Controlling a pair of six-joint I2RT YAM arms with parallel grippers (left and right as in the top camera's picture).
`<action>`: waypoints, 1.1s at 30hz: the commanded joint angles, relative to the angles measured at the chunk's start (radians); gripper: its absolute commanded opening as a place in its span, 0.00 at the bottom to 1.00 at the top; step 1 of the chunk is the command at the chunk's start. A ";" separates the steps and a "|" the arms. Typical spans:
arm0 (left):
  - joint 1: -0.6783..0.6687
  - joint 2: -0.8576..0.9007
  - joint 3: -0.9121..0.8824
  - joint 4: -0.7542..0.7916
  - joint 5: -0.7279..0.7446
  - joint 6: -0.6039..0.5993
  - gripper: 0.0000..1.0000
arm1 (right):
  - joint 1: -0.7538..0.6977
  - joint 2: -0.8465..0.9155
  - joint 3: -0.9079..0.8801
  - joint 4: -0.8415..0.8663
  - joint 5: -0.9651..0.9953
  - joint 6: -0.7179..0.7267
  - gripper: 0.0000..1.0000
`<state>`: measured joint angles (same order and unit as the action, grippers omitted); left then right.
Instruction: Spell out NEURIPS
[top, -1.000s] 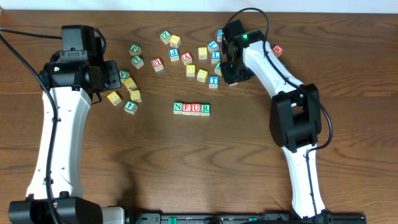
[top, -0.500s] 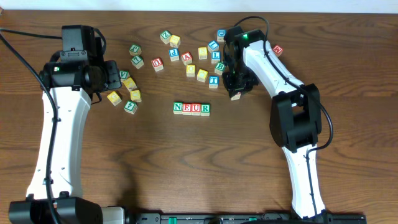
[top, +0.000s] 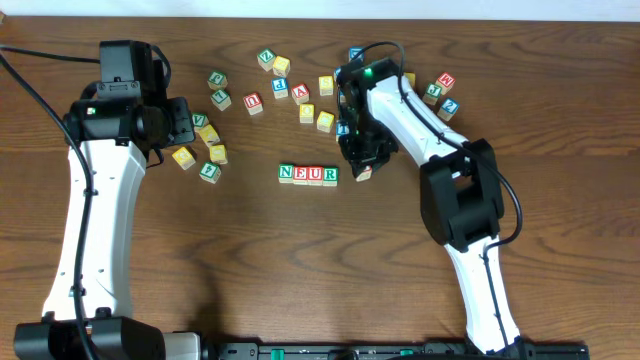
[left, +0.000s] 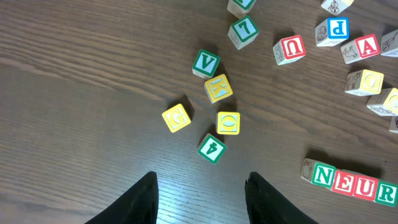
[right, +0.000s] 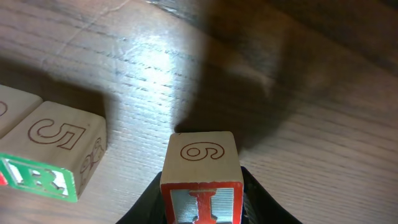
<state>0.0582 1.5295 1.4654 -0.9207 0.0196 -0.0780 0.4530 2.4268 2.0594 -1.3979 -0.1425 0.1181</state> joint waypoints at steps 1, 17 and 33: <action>0.004 -0.007 0.008 -0.006 -0.012 -0.006 0.45 | 0.016 -0.037 -0.007 -0.003 -0.007 0.025 0.27; 0.004 -0.007 0.008 -0.007 -0.012 -0.006 0.45 | 0.042 -0.038 -0.005 -0.035 -0.011 0.038 0.32; 0.004 -0.007 0.008 -0.007 -0.012 -0.006 0.45 | -0.050 -0.279 0.002 -0.059 -0.033 0.008 0.27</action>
<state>0.0582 1.5295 1.4654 -0.9211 0.0193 -0.0780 0.4374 2.2208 2.0586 -1.4517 -0.1696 0.1356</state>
